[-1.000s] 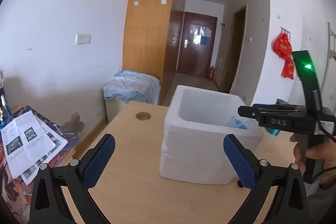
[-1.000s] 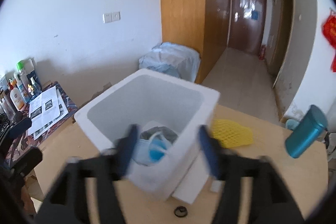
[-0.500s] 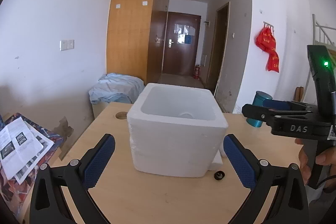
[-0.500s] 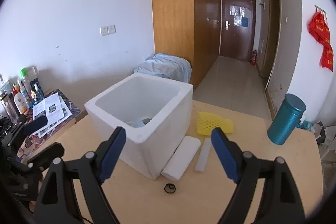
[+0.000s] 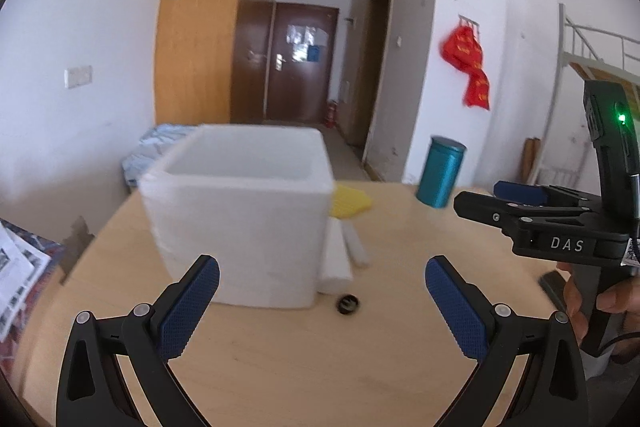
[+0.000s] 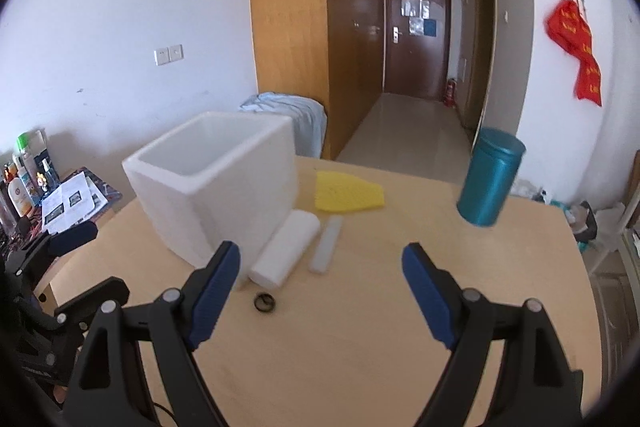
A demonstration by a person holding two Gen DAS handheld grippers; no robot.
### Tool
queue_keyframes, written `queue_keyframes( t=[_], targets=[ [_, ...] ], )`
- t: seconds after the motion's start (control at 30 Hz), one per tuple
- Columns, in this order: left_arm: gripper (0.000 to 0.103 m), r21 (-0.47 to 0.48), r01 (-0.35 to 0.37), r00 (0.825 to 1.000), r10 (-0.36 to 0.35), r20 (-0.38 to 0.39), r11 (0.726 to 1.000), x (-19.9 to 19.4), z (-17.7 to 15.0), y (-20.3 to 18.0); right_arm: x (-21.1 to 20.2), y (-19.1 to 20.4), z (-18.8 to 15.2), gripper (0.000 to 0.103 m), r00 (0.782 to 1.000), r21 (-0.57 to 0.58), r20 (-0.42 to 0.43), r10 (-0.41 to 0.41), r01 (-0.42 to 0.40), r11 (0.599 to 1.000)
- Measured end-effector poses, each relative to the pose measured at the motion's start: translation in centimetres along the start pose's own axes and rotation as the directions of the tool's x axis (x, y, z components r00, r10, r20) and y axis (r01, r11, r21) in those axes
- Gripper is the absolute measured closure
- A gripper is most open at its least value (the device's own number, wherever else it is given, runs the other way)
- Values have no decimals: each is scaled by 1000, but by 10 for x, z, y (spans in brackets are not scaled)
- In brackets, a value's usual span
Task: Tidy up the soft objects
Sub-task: 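Move the left tool toward the black hair tie on the table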
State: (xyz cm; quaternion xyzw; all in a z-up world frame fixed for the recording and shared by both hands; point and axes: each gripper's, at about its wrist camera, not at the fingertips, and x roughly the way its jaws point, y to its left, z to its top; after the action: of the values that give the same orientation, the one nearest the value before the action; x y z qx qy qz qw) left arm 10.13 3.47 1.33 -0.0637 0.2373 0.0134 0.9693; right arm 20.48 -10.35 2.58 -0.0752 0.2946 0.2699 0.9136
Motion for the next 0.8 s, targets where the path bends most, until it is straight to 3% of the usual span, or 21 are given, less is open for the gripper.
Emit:
queue_keyframes(
  t=[0.47,0.8],
  targets=[
    [0,51,60,997,-58,-42,997,35,-29,-45,8,-25,-25,17,999,-13,-38,5,-5,1000],
    [0,35,6,987,-1,-158,999,89,-38,-48,38,-42,-26,17,995,27,-90,36,-34,999]
  ],
)
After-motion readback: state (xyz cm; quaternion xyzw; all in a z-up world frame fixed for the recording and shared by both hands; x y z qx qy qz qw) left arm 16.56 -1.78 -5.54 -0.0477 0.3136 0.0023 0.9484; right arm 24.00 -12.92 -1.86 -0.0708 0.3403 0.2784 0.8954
